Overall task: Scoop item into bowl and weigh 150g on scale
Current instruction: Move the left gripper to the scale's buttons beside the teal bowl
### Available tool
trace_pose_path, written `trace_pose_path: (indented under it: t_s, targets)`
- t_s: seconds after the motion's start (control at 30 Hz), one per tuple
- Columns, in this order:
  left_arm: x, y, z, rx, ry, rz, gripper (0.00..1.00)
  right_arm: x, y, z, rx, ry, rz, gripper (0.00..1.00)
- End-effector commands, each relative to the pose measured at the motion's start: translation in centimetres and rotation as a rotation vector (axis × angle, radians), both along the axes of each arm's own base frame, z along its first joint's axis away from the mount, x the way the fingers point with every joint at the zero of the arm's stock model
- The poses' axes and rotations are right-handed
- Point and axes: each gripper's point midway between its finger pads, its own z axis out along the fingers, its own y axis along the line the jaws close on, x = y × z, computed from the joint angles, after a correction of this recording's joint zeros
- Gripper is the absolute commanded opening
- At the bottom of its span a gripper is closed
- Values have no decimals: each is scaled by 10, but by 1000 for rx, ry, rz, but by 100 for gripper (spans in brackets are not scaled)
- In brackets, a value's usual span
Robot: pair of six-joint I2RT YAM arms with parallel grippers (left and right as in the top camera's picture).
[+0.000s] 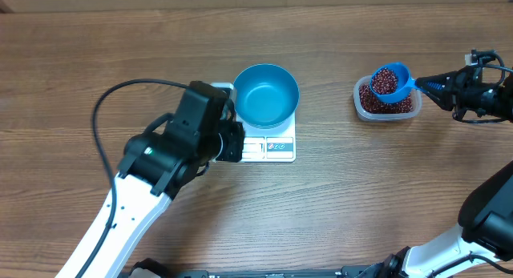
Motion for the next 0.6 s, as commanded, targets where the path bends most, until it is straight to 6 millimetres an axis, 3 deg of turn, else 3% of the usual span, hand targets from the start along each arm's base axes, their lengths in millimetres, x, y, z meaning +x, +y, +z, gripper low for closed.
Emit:
trace_pose_path:
  t_s: [0.0, 0.03, 0.07, 0.1, 0.17, 0.2, 0.57]
  targets:
    - [1, -2, -14, 101, 4, -146, 37, 1, -1, 2, 3, -19, 6, 4]
    - [1, 1, -20, 123, 25, -139, 50, 1, -1, 1, 0, -16, 6, 4]
    - [-1, 1, -25, 127, 49, -137, 49, 1, -2, 0, -4, -13, 5, 4]
    - [-4, -1, -31, 119, 85, -132, 40, 1, -2, 0, -5, -13, 5, 4]
    - [-7, -11, -38, 81, 130, -156, 11, 1, -2, 0, -6, -12, 4, 4]
    - [-6, -15, -39, 65, 135, -165, 4, 1, -2, 0, -6, -12, 5, 4]
    - [19, -30, -32, 179, -108, -500, 4, 0, -3, -1, -14, -9, 5, 4]
